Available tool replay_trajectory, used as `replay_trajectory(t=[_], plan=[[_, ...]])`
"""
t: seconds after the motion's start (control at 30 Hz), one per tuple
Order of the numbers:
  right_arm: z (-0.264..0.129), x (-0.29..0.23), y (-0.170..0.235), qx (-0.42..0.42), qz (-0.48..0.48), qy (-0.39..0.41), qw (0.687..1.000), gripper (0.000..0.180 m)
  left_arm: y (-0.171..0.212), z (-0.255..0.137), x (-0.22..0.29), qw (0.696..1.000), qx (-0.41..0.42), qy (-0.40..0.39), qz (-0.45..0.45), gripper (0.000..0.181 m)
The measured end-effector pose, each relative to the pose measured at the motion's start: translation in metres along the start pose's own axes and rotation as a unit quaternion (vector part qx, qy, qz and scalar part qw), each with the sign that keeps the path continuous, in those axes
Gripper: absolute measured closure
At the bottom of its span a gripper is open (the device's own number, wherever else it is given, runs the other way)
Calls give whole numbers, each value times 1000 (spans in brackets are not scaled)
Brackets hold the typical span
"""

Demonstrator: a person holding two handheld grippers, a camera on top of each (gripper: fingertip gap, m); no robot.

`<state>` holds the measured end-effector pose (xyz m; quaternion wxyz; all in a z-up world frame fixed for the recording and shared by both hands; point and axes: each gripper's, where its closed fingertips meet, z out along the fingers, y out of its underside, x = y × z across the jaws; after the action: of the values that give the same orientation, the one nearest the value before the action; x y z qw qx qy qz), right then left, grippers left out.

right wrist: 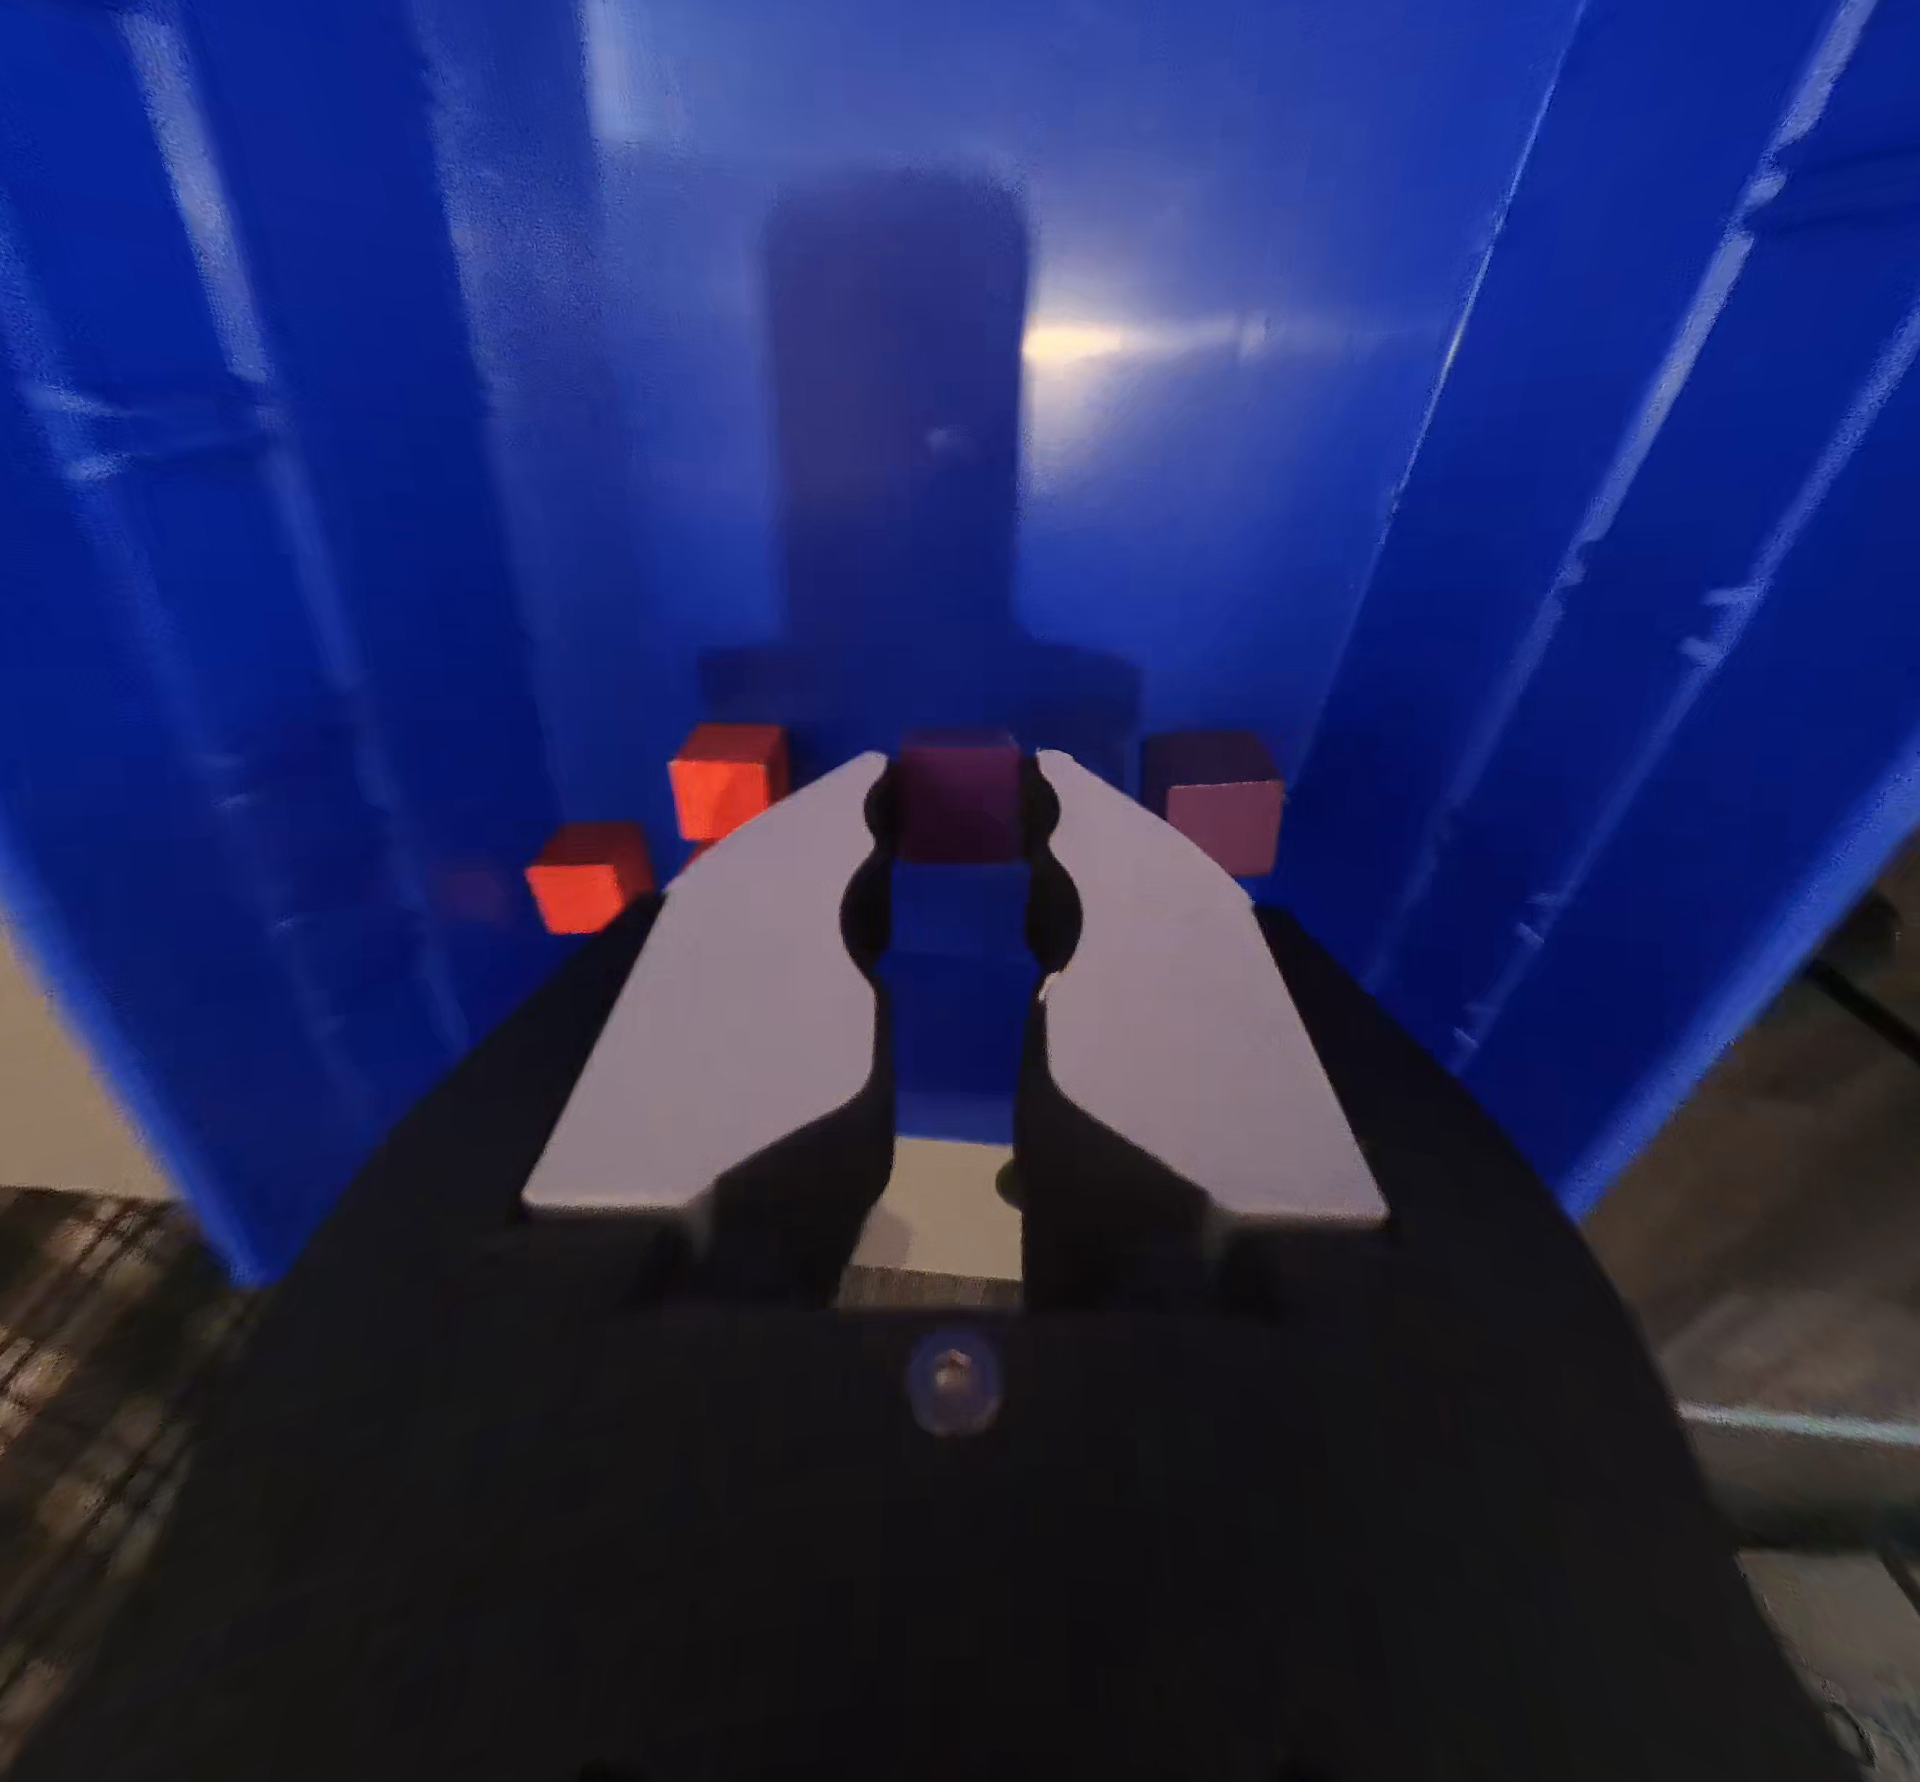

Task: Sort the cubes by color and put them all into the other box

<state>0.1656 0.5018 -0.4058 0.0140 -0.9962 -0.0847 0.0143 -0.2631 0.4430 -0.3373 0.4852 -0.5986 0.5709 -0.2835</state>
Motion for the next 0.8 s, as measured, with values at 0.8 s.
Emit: replay_trajectory(t=[0.8], plan=[[-274, -215, -80, 472, -200, -57, 857, 114, 7, 4, -2, 1000, 9, 13, -24, 114]])
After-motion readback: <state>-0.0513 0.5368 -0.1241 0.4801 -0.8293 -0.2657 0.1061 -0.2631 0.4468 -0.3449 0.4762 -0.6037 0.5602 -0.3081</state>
